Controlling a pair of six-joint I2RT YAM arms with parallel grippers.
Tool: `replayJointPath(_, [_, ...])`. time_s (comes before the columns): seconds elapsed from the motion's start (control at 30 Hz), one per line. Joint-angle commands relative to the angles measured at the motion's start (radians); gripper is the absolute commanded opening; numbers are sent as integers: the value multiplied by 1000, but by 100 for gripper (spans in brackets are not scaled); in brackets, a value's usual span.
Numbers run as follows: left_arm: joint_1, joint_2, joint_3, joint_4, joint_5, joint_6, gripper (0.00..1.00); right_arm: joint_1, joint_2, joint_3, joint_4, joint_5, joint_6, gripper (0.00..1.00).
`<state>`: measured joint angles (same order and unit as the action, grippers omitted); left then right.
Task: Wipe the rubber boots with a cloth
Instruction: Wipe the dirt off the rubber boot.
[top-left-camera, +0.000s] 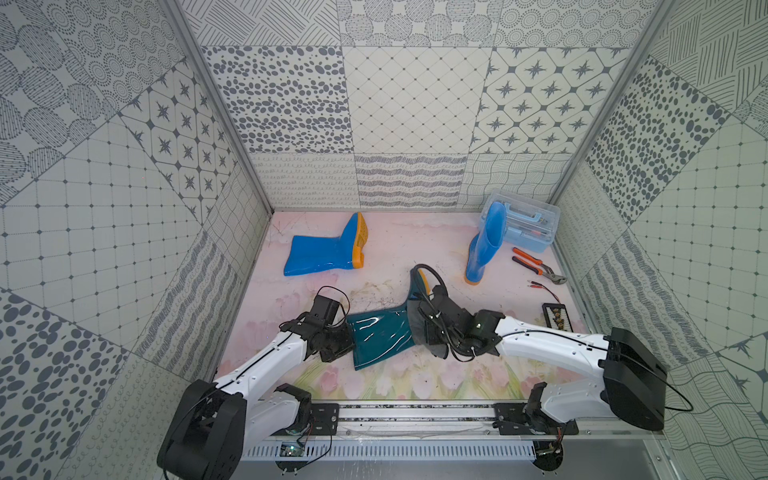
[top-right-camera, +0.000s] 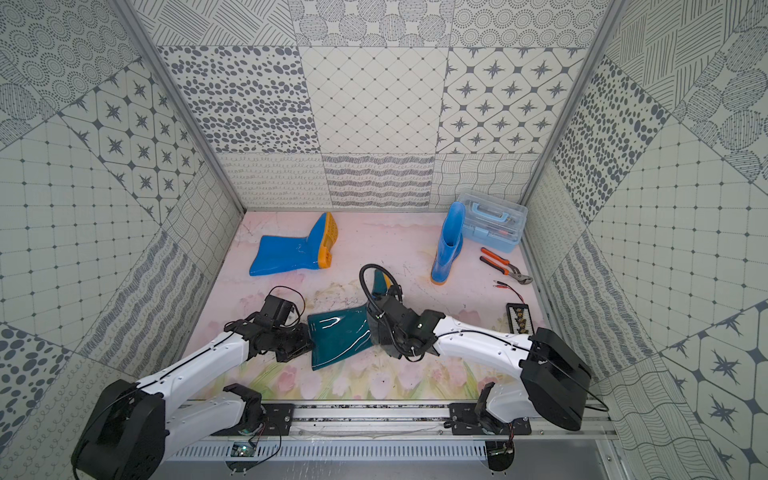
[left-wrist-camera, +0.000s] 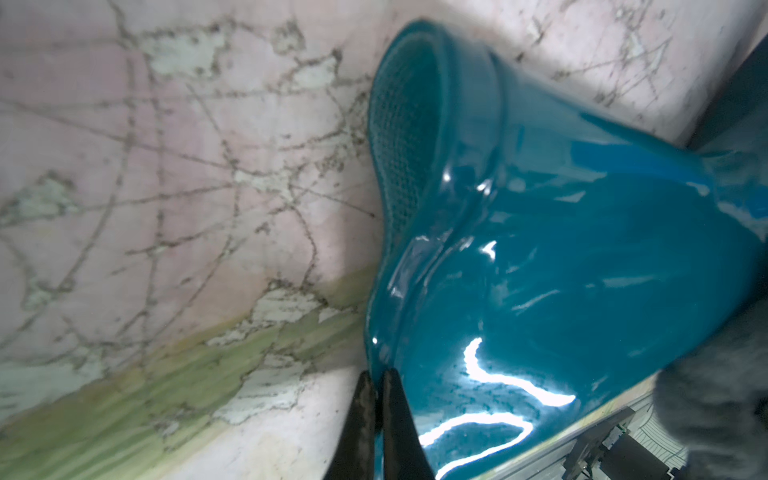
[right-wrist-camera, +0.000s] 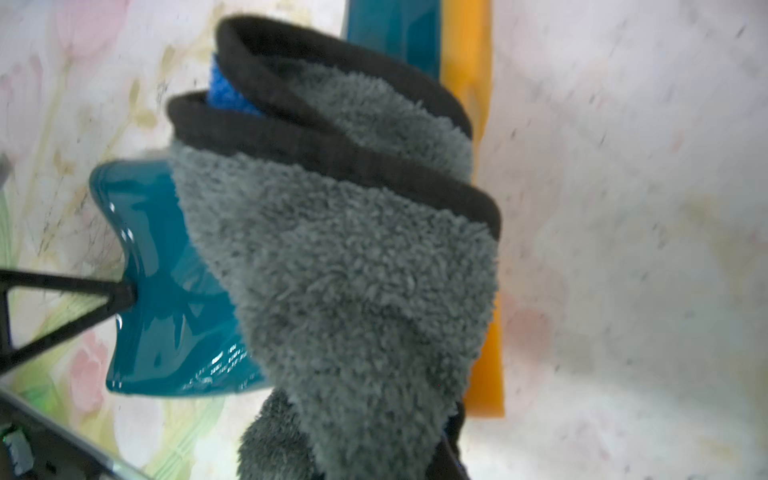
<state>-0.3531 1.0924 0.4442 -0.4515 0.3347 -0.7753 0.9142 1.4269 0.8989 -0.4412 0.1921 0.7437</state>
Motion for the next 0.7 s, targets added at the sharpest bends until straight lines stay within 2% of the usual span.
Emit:
replayJointPath(0.0, [-9, -2, 2, -22, -29, 4, 0, -111, 96, 154, 27, -16, -179, 0])
replayJointPath(0.13, [-8, -5, -5, -12, -28, -7, 0, -182, 254, 315, 20, -60, -263, 0])
replayJointPath(0.27, [-15, -9, -8, -8, -27, -20, 0, -194, 333, 361, 17, -92, -266, 0])
replayJointPath(0.37, [-18, -21, -16, -13, -32, -22, 0, -189, 312, 310, 37, -115, -233, 0])
replayJointPath(0.67, [-19, -21, -34, -12, -38, -19, 0, -90, 106, 151, -28, -35, -167, 0])
